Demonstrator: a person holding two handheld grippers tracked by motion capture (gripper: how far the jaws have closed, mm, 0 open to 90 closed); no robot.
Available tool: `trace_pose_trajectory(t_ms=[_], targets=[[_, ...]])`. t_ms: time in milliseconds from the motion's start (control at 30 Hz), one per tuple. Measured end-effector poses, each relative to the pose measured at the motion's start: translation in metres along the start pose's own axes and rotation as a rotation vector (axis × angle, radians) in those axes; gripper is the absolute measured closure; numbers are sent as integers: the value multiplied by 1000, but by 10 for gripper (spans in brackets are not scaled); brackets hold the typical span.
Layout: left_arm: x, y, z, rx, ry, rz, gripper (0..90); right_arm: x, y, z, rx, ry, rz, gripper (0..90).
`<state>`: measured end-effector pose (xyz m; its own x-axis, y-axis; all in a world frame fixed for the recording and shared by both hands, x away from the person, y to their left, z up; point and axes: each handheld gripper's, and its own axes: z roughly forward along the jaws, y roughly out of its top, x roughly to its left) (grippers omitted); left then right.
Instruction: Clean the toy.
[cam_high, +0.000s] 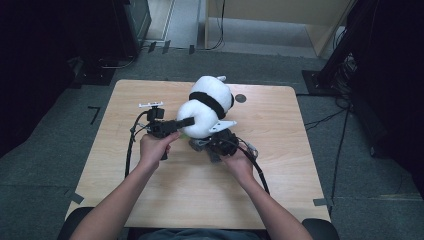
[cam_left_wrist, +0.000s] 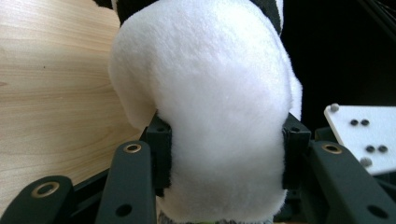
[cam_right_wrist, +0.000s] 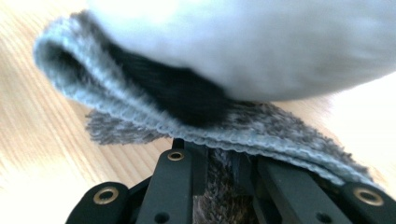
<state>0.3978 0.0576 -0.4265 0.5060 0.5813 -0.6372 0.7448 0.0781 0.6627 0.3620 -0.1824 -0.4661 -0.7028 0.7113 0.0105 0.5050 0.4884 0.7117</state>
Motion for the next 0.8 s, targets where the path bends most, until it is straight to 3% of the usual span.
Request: trace_pose_trajectory(t_ms=[233,400,533,633,733,800], targets=[[9,2,-5,-9,16,6,528,-15,0,-10,12,-32,36,812],[14,5,-12,-25,43,30,528,-33,-1,-22,-10,-28,109,810],[22,6,-16,-34,35,10,530,-43,-1,-33,-21,-32,152,810],[33,7,-19,-60,10,-43,532,-48,0,-40,-39,-39,163,808],[38,8,-23,-70,52,-31,532,-54,0,-46,-45,-45,192,807],[42,10,-27,-80,54,-43,531,-60,-2,-51,-52,-47,218,807]])
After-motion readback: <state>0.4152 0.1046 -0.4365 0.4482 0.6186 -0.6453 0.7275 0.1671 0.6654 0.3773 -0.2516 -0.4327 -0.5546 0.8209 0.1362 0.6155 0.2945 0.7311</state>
